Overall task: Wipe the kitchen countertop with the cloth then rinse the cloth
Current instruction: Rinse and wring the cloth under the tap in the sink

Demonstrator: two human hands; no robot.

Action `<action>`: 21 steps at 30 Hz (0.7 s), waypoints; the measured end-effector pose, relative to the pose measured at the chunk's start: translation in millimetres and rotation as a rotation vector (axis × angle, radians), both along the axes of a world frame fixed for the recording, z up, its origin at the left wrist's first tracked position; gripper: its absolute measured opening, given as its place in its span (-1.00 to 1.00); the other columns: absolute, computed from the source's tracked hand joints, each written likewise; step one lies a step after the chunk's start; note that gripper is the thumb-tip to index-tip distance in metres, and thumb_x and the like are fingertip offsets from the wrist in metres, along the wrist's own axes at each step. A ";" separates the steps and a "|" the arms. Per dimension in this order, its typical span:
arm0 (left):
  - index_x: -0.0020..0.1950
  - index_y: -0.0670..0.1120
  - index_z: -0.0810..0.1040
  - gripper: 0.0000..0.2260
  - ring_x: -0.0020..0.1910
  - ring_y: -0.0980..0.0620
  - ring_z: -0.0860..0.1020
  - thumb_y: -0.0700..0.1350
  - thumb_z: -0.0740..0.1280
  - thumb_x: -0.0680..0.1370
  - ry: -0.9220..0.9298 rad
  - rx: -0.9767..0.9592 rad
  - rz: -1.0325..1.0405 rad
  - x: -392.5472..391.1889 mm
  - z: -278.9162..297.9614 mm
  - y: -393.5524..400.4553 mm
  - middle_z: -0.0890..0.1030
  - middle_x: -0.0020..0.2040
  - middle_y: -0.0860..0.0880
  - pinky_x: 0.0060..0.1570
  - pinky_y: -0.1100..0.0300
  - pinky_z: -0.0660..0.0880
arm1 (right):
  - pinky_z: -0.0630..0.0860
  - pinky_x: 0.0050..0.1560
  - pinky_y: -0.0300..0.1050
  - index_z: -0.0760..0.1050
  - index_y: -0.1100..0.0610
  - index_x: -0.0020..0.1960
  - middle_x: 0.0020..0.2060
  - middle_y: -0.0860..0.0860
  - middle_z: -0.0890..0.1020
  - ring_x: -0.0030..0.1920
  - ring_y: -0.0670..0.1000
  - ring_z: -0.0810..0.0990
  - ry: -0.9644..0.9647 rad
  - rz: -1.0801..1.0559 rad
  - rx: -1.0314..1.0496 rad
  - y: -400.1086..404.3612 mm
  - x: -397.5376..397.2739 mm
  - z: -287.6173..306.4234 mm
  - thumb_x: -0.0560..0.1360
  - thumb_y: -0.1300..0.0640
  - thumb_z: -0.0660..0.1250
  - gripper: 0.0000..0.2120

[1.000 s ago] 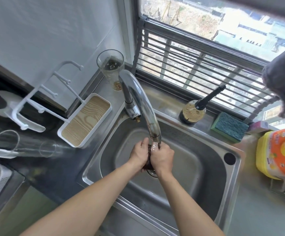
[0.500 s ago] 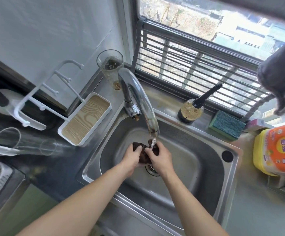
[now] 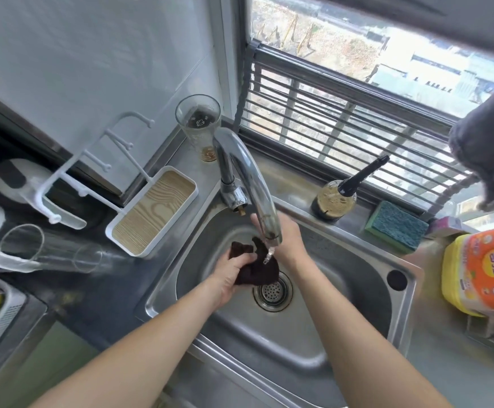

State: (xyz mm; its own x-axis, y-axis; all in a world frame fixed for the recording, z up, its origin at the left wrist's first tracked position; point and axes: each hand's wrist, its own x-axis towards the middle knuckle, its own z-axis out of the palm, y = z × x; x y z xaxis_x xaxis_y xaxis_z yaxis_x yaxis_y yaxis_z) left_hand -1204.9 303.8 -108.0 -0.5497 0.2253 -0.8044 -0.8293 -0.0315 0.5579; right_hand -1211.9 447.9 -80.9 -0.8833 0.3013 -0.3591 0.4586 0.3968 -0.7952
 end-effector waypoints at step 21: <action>0.22 0.05 0.58 -0.50 0.23 -0.07 0.62 -0.23 0.59 0.33 0.439 -0.066 -0.165 2.7 -3.0 -4.8 0.69 0.16 -0.05 0.29 -0.14 0.53 | 0.36 -0.37 -0.36 0.42 -0.10 -0.42 -0.52 -0.15 0.50 -0.45 -0.27 0.48 -0.067 0.114 0.012 6.1 -41.0 0.9 0.52 -0.02 0.47 -0.61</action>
State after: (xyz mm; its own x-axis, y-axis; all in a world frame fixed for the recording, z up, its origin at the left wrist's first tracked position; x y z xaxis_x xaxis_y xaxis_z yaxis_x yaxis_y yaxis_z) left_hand -1202.2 298.9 -111.0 -0.8018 0.2947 -0.5199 -0.5059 0.1283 0.8530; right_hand -1252.9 454.0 -79.9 -0.8864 0.2048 -0.4151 0.4615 0.4591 -0.7591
